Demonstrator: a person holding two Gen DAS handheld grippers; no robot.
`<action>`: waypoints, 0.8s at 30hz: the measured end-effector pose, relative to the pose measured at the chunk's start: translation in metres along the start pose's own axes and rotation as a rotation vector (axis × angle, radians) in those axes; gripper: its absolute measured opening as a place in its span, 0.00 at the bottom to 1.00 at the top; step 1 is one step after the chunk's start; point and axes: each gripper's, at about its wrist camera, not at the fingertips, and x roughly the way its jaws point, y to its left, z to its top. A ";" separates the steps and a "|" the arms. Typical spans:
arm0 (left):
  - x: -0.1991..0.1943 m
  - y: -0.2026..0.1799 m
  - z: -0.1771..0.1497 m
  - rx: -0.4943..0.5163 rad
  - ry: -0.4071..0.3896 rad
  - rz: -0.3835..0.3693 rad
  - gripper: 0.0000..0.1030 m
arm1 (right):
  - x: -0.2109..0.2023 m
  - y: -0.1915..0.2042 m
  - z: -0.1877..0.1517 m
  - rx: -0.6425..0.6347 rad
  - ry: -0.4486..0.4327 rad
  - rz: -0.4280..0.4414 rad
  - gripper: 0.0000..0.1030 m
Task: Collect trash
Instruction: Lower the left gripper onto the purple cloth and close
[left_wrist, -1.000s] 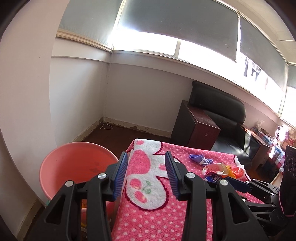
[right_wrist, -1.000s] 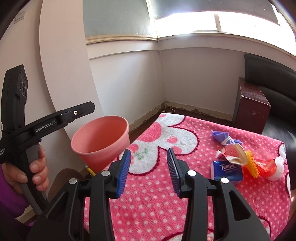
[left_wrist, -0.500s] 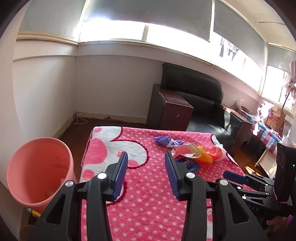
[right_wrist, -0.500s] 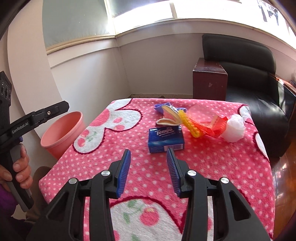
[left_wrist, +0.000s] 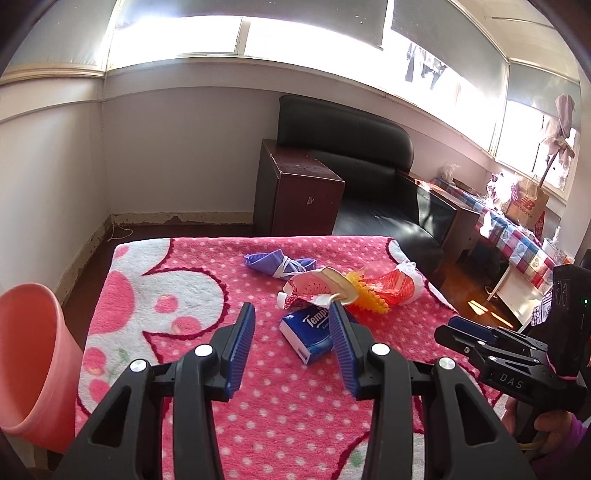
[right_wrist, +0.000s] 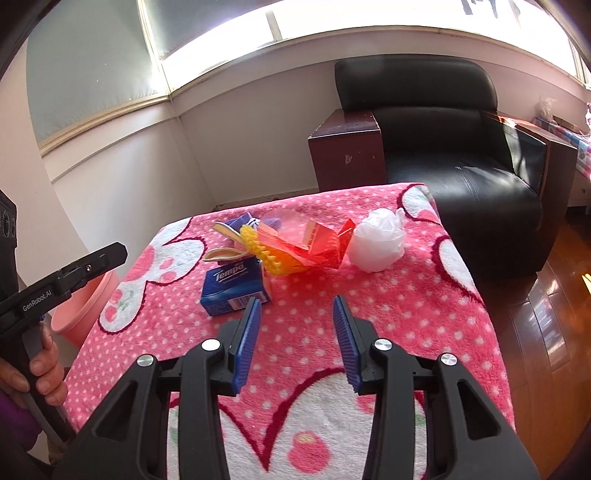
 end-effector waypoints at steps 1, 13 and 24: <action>0.006 0.001 0.004 0.006 0.003 0.002 0.39 | 0.002 -0.004 -0.001 0.009 0.003 -0.005 0.40; 0.128 0.032 0.049 -0.085 0.129 0.017 0.43 | 0.031 -0.032 -0.006 0.114 0.100 0.015 0.40; 0.209 0.056 0.055 -0.224 0.269 0.033 0.44 | 0.039 -0.036 -0.009 0.146 0.144 0.039 0.40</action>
